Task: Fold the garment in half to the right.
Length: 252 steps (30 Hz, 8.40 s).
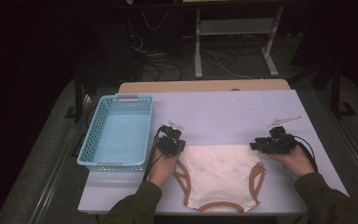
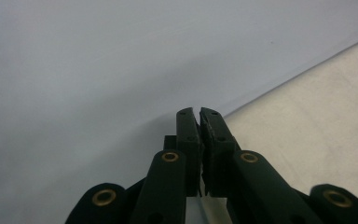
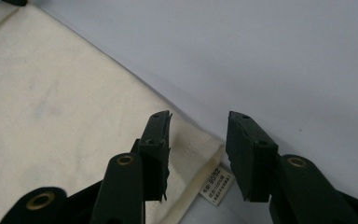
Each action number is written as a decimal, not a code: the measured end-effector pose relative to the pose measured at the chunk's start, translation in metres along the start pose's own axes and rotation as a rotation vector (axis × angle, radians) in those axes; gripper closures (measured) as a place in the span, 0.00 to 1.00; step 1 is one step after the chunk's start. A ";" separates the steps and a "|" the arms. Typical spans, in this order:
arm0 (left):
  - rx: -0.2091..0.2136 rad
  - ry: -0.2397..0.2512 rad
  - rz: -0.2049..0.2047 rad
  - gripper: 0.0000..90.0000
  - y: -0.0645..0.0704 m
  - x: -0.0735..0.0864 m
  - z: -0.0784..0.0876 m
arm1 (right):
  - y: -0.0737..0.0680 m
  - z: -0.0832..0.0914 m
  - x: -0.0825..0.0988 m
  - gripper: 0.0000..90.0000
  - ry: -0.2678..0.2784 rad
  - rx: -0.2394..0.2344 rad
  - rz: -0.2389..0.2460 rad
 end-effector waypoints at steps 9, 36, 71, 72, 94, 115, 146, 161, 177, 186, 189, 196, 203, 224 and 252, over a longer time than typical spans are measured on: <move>0.002 0.005 0.010 0.96 -0.002 0.000 0.002 | 0.008 -0.001 0.003 0.73 -0.008 0.009 -0.036; 0.043 0.069 0.052 0.98 -0.001 -0.006 0.009 | 0.018 0.009 0.003 0.98 -0.021 0.072 -0.013; 0.108 0.132 0.041 0.95 -0.010 -0.050 -0.050 | 0.076 0.000 -0.007 0.97 -0.003 0.171 -0.074; 0.085 0.129 0.027 0.96 -0.013 -0.049 -0.049 | 0.076 0.000 -0.007 0.97 -0.002 0.171 -0.076; 0.203 0.134 -0.012 0.51 -0.001 -0.035 -0.010 | 0.053 0.010 -0.023 0.38 0.095 0.080 -0.073; 0.314 0.173 -0.093 0.18 0.035 -0.001 0.033 | 0.019 0.012 -0.035 0.11 0.118 0.017 -0.012; 0.355 0.149 -0.183 0.00 0.046 0.047 0.056 | -0.028 -0.024 -0.061 0.00 0.090 -0.032 0.058; 0.346 0.141 -0.192 0.00 0.045 0.051 0.053 | -0.050 -0.049 -0.084 0.09 0.093 -0.054 0.061; 0.348 0.142 -0.193 0.00 0.044 0.051 0.053 | -0.080 -0.091 -0.115 0.52 0.020 -0.080 0.095; 0.353 0.143 -0.183 0.00 0.043 0.051 0.053 | -0.089 -0.117 -0.128 0.66 -0.022 -0.101 0.110; 0.351 0.140 -0.190 0.00 0.042 0.051 0.053 | -0.089 -0.126 -0.130 0.70 -0.038 -0.101 0.110; 0.356 0.136 -0.191 0.00 0.043 0.052 0.053 | -0.088 -0.141 -0.134 0.75 -0.072 -0.103 0.099; 0.361 0.141 -0.180 0.00 0.044 0.051 0.052 | -0.089 -0.151 -0.133 0.77 -0.112 -0.099 0.106; 0.367 0.142 -0.170 0.00 0.041 0.050 0.053 | -0.093 -0.165 -0.127 0.97 -0.150 -0.099 0.150; 0.610 0.151 -0.321 0.52 0.094 0.040 0.047 | -0.094 -0.166 -0.128 0.97 -0.171 -0.086 0.190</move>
Point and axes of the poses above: each handheld gripper's, and its own axes: z roughly backward along the jaws, x roughly out of its underside, y roughly to its right, the point moved 7 cm from there along -z, roughly forward along the jaws, and after that the axes turned 3 degrees about -x, right-handed, at the moved point
